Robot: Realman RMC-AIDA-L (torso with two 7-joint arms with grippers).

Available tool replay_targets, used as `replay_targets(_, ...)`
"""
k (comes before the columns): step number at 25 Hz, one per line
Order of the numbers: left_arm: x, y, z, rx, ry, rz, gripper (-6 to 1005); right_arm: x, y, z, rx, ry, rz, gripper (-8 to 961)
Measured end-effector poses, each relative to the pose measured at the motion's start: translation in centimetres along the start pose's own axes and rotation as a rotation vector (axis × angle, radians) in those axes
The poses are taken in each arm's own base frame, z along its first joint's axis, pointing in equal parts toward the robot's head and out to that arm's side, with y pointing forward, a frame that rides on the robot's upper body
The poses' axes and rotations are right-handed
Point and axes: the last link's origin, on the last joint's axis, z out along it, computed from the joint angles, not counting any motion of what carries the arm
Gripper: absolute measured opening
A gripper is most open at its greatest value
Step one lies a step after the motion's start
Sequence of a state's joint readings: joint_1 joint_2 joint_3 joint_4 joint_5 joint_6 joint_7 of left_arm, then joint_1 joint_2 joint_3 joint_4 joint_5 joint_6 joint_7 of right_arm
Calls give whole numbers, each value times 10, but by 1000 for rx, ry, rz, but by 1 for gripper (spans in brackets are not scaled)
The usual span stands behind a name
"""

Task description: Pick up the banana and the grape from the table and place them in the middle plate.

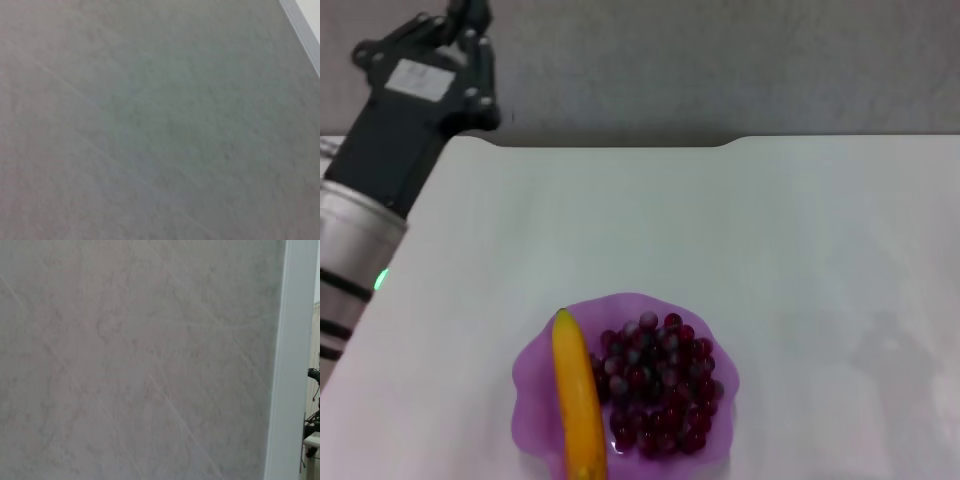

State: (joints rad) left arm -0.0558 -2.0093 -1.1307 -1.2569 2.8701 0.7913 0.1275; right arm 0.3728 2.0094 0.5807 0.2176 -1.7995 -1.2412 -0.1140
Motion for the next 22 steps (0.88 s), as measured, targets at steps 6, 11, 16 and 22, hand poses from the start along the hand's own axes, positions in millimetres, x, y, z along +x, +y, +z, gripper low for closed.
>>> replay_targets(6, -28, -21, -2, 8, 12, -135, 90, -1, 1, 2, -2, -4, 1, 32)
replay_targets(11, -52, -35, 2, 34, -54, -115, 58, -2, 2, 4, -6, -3, 2, 32)
replay_targets(16, -72, -44, 6, 64, -113, -88, 62, -2, 3, 5, -10, -3, 1, 32)
replay_targets(22, -92, -59, 4, 88, -180, -34, 65, -2, 4, 7, -10, 1, 1, 32)
